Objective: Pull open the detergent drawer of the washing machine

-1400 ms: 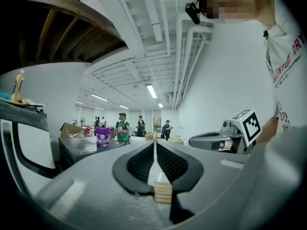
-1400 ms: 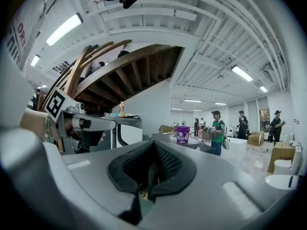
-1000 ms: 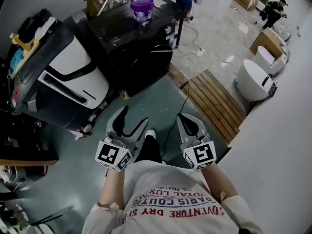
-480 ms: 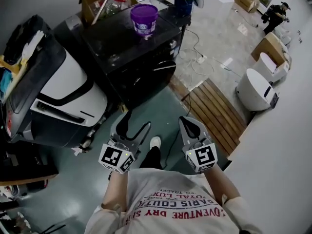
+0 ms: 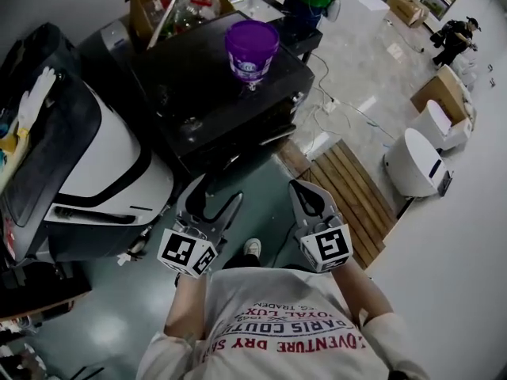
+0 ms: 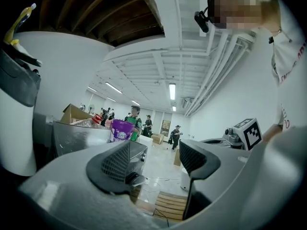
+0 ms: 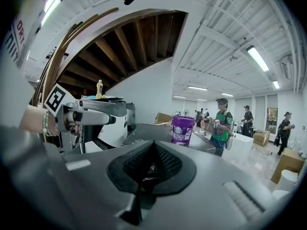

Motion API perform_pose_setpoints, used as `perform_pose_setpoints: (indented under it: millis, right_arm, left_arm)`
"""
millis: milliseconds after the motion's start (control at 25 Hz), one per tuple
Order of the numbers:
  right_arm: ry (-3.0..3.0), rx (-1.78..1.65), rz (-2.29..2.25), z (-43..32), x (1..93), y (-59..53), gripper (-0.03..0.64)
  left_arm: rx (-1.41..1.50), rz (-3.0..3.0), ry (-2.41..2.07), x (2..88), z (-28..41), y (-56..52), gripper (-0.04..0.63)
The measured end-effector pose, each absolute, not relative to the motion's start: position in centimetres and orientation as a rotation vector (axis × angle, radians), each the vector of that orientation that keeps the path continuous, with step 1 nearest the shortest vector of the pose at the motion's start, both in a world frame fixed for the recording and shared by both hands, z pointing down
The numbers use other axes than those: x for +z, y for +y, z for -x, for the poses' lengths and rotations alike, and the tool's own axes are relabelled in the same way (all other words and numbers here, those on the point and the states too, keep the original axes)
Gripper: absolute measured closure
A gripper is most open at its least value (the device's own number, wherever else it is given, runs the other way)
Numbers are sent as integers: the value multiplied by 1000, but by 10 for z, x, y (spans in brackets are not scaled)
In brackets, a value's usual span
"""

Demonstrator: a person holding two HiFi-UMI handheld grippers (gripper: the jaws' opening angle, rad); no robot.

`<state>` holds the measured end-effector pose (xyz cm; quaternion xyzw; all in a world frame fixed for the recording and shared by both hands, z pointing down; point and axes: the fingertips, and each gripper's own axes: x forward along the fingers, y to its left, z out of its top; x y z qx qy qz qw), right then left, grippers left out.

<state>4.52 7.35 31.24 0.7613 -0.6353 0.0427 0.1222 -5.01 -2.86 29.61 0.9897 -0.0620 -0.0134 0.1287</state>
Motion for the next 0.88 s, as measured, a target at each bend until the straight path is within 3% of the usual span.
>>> perform_pose_setpoints:
  millis: [880]
  right_arm:
    - [-2313, 166, -1674, -103, 376, -79, 617]
  left_arm:
    - [-13, -2441, -743, 408, 9, -113, 279]
